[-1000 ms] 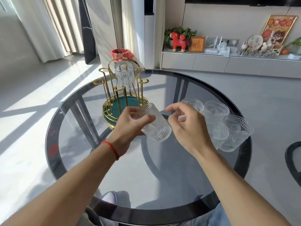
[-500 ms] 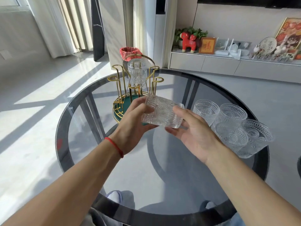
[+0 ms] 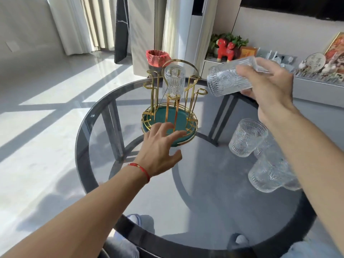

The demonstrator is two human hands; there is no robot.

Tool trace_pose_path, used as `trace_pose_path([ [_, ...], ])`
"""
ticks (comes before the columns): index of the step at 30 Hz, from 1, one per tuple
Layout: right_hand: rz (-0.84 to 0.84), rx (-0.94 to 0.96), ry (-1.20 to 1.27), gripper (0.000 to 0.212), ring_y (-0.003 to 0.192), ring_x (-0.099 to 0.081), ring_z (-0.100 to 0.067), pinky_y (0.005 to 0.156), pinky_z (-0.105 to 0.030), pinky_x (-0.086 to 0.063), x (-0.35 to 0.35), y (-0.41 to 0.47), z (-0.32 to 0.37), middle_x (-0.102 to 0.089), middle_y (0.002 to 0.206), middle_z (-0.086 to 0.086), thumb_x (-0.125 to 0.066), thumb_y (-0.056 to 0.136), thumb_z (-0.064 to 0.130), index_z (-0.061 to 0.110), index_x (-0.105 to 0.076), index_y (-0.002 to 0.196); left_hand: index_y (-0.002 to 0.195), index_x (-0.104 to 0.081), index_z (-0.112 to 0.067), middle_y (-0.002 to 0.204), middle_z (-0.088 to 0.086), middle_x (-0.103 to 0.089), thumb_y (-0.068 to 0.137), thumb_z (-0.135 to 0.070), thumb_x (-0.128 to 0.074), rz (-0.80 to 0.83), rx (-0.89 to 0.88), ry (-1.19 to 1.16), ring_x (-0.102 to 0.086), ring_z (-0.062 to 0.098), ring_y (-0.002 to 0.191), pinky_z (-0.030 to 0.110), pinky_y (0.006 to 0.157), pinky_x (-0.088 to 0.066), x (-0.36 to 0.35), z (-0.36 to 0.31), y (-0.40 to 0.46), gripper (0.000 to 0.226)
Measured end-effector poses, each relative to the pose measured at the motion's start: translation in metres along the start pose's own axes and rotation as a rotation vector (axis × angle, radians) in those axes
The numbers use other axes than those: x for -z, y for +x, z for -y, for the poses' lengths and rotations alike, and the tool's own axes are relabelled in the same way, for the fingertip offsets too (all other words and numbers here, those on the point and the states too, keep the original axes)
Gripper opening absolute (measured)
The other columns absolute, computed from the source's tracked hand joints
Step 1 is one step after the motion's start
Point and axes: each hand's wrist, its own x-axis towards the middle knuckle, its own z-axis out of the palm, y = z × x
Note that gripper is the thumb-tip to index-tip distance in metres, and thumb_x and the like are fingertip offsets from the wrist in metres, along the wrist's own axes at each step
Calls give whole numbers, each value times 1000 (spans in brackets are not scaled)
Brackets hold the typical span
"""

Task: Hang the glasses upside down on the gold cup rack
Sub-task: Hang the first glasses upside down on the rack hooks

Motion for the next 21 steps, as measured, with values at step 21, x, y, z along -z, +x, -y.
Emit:
trace_pose_path([
  [21,369,243,-429,72,135,-54,-17,118,-34,-39,-73,68,-20,-61,146,-6,-89,80,32,10,-60,143,162,-11,-44,172,2,-18,89,-67,-27,74,33,203,-1,35,159,67,123,-16,-34,20,-13,78],
])
